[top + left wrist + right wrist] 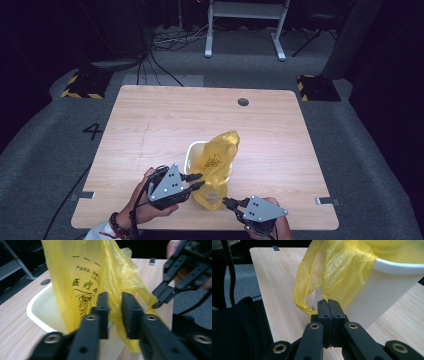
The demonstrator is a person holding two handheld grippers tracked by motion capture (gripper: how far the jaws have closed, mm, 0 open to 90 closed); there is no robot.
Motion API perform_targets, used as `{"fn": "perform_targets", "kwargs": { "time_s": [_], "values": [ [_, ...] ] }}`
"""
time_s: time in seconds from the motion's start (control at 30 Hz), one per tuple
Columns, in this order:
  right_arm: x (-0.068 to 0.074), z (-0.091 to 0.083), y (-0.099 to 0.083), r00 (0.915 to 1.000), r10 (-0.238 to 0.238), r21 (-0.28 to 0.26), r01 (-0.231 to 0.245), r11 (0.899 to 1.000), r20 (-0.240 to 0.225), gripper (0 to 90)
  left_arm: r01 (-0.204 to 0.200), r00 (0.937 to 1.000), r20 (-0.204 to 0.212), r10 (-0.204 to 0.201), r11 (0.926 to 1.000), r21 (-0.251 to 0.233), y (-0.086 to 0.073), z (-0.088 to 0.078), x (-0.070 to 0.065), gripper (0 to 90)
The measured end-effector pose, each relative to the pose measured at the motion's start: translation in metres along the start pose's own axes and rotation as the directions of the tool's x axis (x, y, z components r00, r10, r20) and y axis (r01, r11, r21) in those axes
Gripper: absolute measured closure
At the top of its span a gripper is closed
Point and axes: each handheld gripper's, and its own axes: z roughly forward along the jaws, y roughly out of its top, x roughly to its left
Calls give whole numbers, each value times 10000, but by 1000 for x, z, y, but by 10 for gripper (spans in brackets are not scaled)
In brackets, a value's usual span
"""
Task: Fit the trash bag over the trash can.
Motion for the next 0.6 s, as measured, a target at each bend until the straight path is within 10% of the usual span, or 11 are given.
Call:
{"fn": "perform_targets", "kwargs": {
  "time_s": [0.6],
  "values": [
    [-8,-6,-5,9973,669,-227,-662,9975,318,900,265,9996,12,-265,9991,-320,-28,-28,10,884]
  ]
}}
